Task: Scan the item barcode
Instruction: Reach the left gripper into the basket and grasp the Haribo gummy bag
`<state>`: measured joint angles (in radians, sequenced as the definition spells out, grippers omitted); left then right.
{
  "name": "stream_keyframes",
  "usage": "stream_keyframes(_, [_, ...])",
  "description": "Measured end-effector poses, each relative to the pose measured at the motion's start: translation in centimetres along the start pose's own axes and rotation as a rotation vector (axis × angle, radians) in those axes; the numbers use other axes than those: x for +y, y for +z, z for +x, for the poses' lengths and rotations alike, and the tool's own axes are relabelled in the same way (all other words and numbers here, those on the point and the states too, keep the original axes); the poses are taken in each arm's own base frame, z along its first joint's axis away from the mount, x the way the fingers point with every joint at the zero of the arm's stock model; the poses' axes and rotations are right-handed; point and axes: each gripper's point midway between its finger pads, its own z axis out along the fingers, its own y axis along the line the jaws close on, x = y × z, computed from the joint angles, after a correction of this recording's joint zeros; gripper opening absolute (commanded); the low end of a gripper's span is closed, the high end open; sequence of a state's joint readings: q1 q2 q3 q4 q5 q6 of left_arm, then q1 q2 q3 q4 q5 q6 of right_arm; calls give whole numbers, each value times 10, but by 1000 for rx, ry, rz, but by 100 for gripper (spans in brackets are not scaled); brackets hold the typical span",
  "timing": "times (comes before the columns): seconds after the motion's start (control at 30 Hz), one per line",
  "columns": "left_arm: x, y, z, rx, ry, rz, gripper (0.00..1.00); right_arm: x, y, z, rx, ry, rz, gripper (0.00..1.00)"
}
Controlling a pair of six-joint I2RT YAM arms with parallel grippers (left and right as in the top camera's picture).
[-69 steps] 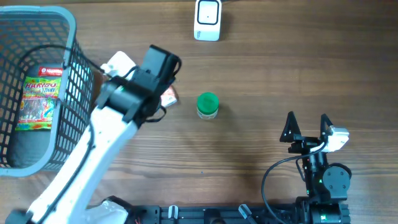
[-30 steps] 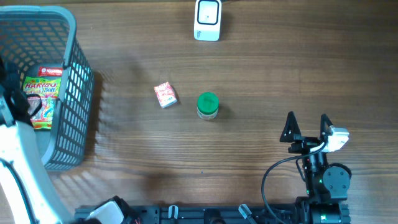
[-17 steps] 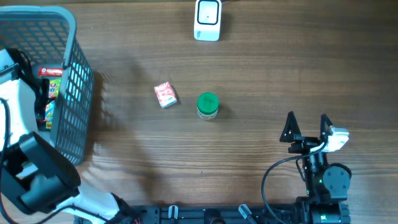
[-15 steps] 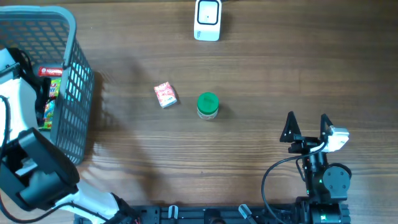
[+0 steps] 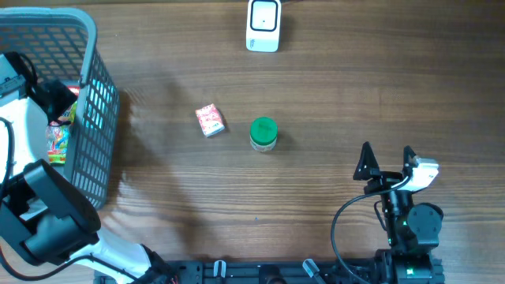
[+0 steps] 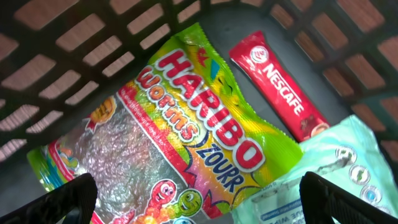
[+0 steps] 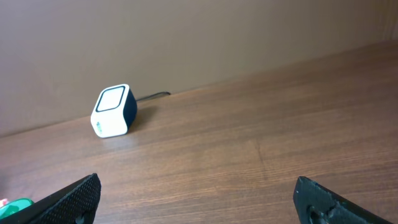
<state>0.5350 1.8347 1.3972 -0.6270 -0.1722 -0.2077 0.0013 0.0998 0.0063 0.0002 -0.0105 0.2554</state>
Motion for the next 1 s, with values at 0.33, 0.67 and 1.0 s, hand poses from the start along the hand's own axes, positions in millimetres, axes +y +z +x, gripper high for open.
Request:
stream_keyframes(0.33, [8,33,56,84,328,3,99,-1,1,3,14,0,3,100])
stream_keyframes(0.67, [39,44,60,75,329,-87,100,-1,1,3,14,0,3,100])
stream_keyframes(1.0, [56,50,36,-24,274,-106,11,-1,1,3,15,0,3,100])
